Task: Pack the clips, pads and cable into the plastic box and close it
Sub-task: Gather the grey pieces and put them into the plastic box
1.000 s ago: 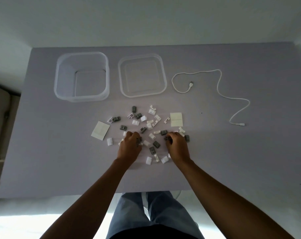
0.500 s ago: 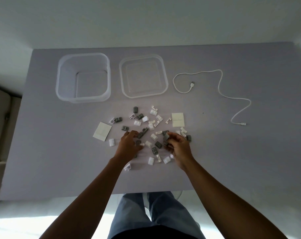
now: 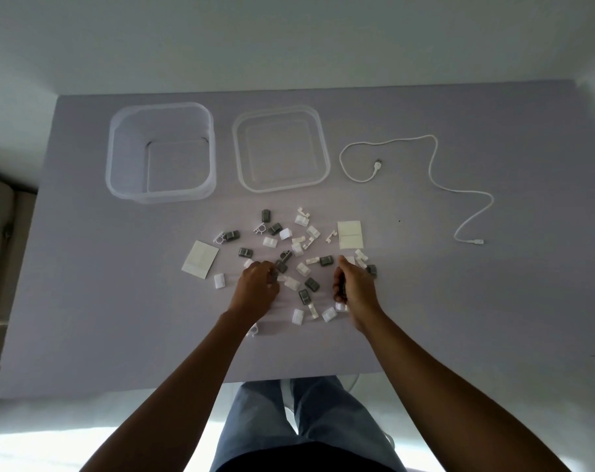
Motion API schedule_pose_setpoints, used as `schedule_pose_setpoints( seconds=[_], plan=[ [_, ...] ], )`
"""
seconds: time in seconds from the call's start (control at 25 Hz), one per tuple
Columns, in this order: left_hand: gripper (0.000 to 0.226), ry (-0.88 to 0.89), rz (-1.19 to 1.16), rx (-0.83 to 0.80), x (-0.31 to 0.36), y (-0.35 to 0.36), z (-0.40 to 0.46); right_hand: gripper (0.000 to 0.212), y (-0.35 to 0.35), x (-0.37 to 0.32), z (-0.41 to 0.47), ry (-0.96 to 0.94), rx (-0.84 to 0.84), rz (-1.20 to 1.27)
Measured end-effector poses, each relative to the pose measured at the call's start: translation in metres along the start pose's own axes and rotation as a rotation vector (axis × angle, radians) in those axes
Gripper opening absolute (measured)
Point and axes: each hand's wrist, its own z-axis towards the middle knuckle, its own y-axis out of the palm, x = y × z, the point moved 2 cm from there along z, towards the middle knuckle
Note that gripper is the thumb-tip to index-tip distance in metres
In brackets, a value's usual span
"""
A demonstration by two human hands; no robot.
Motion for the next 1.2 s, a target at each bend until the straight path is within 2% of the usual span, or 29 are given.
schedule_pose_setpoints(
  seconds=[0.08,0.28,0.4,0.44,0.56,0.8,0.92,1.0,1.08,1.2],
  plan=[
    [0.015,0.010,0.043,-0.004,-0.001,0.000,0.001,0.034,0.001,0.002,0.005,-0.107,0.022,-0.140],
    [0.030,-0.005,0.036,-0.042,-0.001,-0.003,0.001,0.020,0.005,0.001,0.010,-0.397,0.141,-0.472],
    [0.025,0.029,0.034,-0.050,0.004,-0.005,0.001,0.011,0.007,-0.002,0.011,-0.550,0.136,-0.604],
    [0.025,0.036,0.027,-0.037,0.006,-0.006,0.001,0.014,0.008,-0.004,0.011,-0.583,0.127,-0.640],
    [0.025,0.041,0.024,-0.039,0.010,-0.008,0.004,0.029,0.011,-0.004,0.018,-0.630,0.099,-0.739],
    [0.013,-0.080,-0.004,-0.073,0.012,-0.008,0.014,0.016,0.012,-0.002,0.034,-0.596,0.108,-0.945],
    [0.019,-0.177,-0.089,-0.074,0.014,-0.008,0.018,0.014,0.012,-0.003,0.034,-0.519,0.075,-0.715],
    [0.027,-0.227,-0.142,-0.063,0.014,-0.006,0.022,0.006,0.014,-0.005,0.028,-0.334,0.043,-0.357],
    [0.033,-0.230,-0.148,-0.038,0.012,-0.003,0.026,0.020,0.015,-0.008,0.020,-0.156,-0.065,-0.009],
    [0.016,-0.230,-0.152,0.011,0.011,0.001,0.031,0.021,0.013,-0.013,0.007,-0.013,-0.259,0.299]
  ],
)
